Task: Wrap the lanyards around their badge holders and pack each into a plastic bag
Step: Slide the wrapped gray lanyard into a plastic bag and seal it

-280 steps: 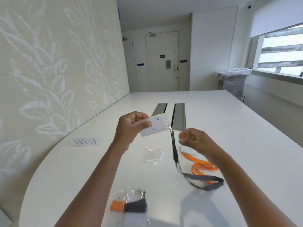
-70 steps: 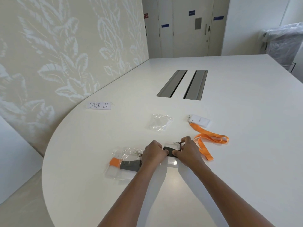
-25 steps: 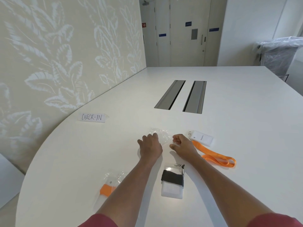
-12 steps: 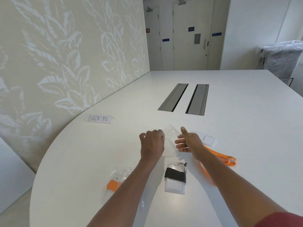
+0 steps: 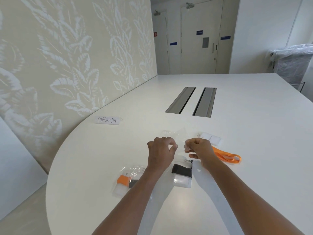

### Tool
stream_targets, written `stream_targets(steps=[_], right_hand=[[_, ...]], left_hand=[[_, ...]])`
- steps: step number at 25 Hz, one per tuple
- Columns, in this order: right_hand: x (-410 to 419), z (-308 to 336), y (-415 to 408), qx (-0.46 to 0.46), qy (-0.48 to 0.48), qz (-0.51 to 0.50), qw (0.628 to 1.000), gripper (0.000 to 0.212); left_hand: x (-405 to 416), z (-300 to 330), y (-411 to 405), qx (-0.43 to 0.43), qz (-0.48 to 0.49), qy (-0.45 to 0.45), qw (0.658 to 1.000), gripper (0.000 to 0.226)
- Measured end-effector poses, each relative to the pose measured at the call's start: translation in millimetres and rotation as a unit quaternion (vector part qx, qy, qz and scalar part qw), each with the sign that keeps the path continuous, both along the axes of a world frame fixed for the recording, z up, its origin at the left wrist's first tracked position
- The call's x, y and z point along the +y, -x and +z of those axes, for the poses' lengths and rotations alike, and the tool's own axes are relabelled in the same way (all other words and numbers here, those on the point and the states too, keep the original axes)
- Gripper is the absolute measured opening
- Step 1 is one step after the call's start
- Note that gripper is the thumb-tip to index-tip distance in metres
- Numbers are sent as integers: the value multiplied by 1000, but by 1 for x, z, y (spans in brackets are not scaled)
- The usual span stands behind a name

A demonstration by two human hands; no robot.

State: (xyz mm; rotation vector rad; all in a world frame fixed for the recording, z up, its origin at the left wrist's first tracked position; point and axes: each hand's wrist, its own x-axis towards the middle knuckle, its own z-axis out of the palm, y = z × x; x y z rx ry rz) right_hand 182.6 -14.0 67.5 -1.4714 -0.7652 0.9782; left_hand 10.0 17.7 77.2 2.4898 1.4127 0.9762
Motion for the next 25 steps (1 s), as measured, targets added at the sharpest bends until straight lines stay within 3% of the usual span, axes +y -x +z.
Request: stream_targets(steps=[3, 8, 14, 20, 25], right_hand=[[-10, 3, 11, 4, -13, -3, 1000, 8], [-21, 10, 24, -4, -42, 30, 999, 16], [-19, 13, 31, -10, -40, 35, 999, 8], [-12, 16, 33, 53, -41, 36, 997, 22], [-7, 17, 31, 40, -49, 14, 998, 19]], left_hand=[[-9, 8, -10, -54, 2, 20, 998, 10], [-15, 23, -24, -119, 65, 152, 979, 31], [-13, 34, -27, -120, 93, 154, 976, 23], [-7, 38, -22, -132, 67, 172, 974, 24], [-1, 40, -19, -128, 68, 169, 975, 20]])
